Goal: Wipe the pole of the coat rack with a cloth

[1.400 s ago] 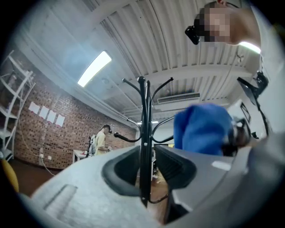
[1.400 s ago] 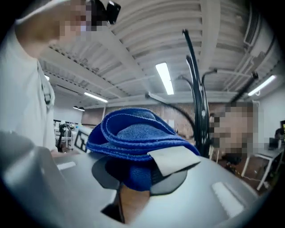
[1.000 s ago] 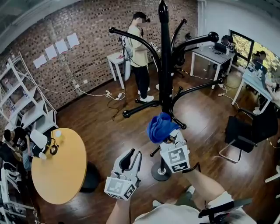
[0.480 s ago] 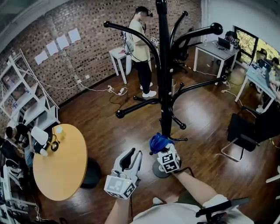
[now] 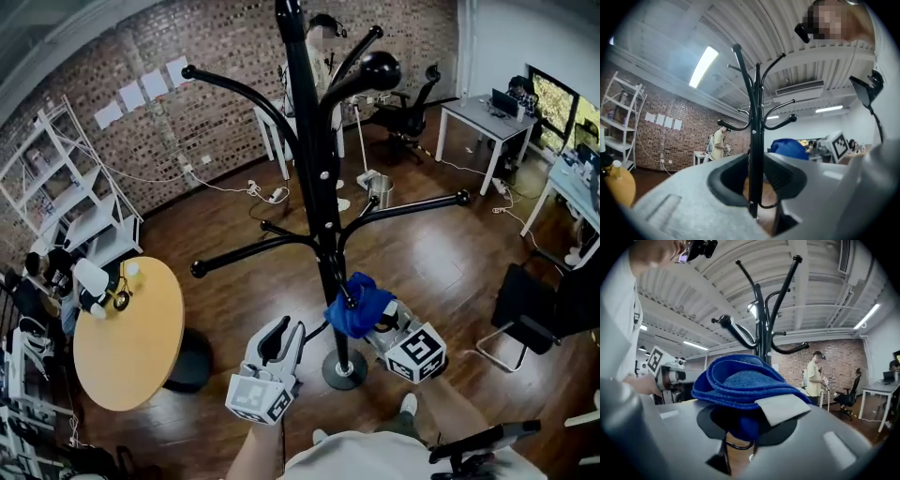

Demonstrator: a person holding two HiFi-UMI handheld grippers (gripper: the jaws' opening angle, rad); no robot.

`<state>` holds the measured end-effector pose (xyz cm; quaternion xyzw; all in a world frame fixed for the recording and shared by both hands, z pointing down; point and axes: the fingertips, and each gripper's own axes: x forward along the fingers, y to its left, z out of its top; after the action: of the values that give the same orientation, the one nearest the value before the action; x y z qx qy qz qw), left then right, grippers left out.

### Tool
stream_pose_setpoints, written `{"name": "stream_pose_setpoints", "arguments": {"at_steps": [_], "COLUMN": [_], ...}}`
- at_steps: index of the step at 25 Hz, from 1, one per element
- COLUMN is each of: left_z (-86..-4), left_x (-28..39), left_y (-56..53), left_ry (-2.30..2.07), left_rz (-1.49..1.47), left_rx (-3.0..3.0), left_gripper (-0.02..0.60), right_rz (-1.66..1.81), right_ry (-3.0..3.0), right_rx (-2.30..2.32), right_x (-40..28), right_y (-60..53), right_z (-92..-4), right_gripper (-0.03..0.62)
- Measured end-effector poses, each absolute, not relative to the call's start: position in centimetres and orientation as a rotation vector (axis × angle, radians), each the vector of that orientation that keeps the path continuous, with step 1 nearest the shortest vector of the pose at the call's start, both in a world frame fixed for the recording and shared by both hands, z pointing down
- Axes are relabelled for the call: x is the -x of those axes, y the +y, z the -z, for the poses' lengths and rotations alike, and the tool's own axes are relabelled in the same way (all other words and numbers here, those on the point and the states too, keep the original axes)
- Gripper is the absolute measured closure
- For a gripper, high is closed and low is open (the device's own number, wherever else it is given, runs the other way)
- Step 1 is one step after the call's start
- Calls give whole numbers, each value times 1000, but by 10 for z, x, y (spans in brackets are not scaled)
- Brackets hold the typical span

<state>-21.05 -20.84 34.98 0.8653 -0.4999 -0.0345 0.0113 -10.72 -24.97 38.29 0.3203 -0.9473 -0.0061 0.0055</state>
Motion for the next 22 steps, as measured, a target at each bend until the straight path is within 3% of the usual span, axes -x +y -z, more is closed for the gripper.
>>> {"name": "stream_pose_setpoints", "arguments": {"at_steps": [8, 22], "left_z": [-322, -388], "left_x": [147, 128], "left_y": [-237, -178], "left_ry": [-1862, -2236], "left_rz": [176, 13], "left_rx": [-2560, -2066], "left_gripper": [480, 480], "right_rz": [93, -70], "right_ry": [-3038, -2573], "right_rx": [-357, 3], "right_x": [105, 134], "right_y": [-304, -308], "right_z": [-334, -590], "right_gripper": [485, 476]}}
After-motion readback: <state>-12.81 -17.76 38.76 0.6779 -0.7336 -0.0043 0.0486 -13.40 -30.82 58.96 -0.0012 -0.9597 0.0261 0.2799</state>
